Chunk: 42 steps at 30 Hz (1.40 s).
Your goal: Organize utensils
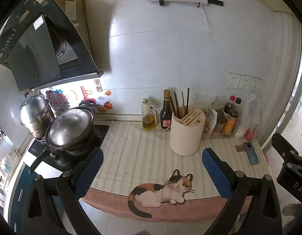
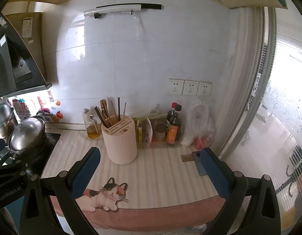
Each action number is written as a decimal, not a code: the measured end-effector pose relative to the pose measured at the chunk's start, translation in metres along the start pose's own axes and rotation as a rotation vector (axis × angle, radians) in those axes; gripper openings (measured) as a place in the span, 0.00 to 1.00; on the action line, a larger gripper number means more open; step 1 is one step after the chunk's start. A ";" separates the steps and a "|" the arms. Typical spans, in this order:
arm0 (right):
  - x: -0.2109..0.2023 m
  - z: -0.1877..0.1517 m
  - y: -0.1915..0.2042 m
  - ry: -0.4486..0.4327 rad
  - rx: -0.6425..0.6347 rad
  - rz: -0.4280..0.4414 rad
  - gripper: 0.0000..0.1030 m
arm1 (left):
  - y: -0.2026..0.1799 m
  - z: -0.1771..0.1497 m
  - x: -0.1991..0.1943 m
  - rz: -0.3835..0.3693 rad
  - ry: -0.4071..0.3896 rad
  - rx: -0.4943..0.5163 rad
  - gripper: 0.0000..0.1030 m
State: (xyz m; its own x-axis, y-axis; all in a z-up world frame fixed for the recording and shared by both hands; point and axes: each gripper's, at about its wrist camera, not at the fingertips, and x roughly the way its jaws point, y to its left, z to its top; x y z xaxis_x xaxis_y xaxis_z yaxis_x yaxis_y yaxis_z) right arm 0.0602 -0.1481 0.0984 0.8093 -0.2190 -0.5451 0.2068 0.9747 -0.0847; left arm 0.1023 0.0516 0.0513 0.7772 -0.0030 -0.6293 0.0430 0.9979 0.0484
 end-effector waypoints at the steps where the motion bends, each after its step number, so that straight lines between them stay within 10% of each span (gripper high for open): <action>1: 0.000 0.000 0.000 0.000 0.000 0.000 1.00 | 0.000 0.000 0.000 -0.001 -0.001 0.000 1.00; 42: -0.010 0.001 0.010 -0.005 0.001 0.003 1.00 | -0.001 0.002 -0.004 0.003 -0.015 -0.008 1.00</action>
State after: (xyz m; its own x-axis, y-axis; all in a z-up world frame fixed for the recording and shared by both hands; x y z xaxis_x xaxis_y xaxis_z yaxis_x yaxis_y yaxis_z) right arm 0.0553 -0.1361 0.1039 0.8127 -0.2160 -0.5412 0.2044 0.9754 -0.0823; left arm 0.1003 0.0504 0.0558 0.7867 -0.0012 -0.6173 0.0360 0.9984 0.0441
